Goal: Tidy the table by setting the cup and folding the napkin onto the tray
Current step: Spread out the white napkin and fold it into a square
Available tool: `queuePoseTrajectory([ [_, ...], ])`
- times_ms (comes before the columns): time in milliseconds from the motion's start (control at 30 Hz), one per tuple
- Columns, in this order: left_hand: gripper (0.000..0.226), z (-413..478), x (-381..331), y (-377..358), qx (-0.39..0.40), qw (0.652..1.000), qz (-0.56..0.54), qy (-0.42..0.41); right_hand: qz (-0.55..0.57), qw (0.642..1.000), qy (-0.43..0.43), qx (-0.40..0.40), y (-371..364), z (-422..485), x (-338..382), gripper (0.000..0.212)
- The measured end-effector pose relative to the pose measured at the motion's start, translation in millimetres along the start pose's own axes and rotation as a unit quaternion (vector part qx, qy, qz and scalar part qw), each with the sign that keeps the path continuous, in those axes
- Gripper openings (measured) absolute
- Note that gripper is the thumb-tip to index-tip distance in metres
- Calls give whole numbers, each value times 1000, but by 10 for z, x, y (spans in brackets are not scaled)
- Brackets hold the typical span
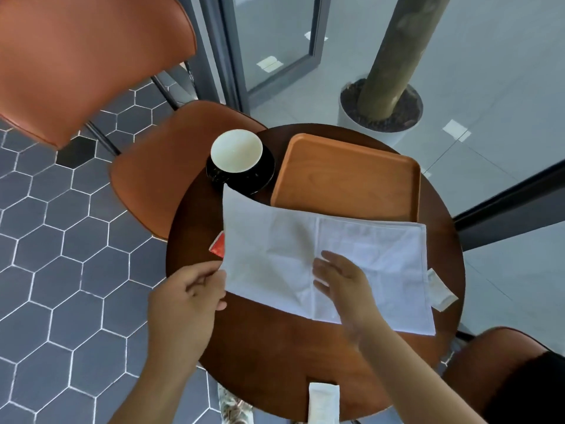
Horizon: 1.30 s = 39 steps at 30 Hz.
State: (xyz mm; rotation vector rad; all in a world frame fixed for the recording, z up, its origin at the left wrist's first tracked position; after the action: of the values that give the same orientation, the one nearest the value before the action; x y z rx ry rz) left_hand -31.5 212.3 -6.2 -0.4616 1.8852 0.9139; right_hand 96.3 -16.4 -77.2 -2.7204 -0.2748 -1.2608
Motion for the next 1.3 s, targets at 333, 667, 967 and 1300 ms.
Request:
queuePoseTrajectory([
  [333, 15, -402, -840, -652, 37, 965, 137, -219, -242, 959, 138, 58, -541, 279, 1269, 70],
  [667, 19, -708, -892, -1139, 90, 953, 146, -248, -454, 857, 237, -57, -174, 464, 1593, 17],
  [967, 20, -1046, -891, -1667, 137, 937, 165, -275, -339, 909, 225, -94, 649, 418, 1385, 9],
  [1300, 12, -1395, -884, -2227, 197, 897, 224, -325, -265, 933, 216, -112, 1356, 413, 1221, 20],
])
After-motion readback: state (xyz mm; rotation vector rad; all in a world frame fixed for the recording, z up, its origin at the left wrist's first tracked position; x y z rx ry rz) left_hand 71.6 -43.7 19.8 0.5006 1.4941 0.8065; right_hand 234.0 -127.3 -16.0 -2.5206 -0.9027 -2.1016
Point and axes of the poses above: each hand's wrist, its own z-axis towards the middle knuckle, its own y-axis out of the back of the hand, x = y × z, the point moved 7 cm from there along z, towards the middle knuckle, and after that the axes turned 1 degree about z, right-handed, at the moved point
